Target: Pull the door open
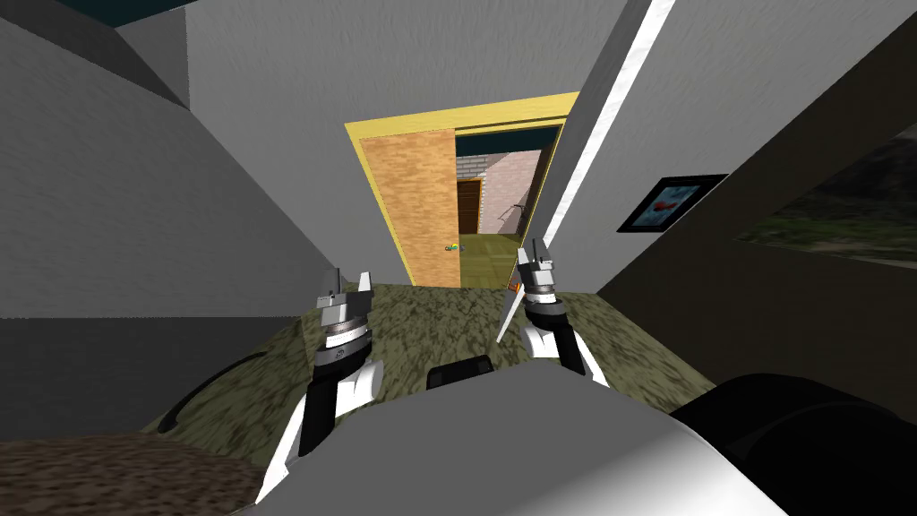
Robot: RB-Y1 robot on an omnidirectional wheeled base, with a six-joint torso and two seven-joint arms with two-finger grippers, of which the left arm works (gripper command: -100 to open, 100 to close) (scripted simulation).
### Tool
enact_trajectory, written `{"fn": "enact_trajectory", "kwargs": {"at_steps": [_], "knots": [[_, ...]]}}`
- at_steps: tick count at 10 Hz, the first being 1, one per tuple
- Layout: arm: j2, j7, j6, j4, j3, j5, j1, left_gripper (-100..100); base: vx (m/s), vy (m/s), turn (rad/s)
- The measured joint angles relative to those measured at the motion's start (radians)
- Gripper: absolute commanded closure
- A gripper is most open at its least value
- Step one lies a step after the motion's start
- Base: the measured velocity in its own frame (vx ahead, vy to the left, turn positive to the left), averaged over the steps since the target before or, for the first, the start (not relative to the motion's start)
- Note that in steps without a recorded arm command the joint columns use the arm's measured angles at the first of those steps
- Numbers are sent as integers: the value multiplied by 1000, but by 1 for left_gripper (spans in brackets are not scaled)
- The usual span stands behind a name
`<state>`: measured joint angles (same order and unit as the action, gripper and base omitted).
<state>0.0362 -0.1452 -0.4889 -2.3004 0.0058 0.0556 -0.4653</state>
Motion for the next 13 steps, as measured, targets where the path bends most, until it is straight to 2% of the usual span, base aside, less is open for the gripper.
{"fn": "enact_trajectory", "kwargs": {"at_steps": [8, 9, 13], "knots": [[25, 23, -22, 161, 11, -8, 48, -100, 117, 1, -58], [27, 26, -24, 171, 11, -9, 45, -100, 88, -11, -44], [42, 34, -46, 279, 26, -19, 78, -100, 114, 0, -77]]}}
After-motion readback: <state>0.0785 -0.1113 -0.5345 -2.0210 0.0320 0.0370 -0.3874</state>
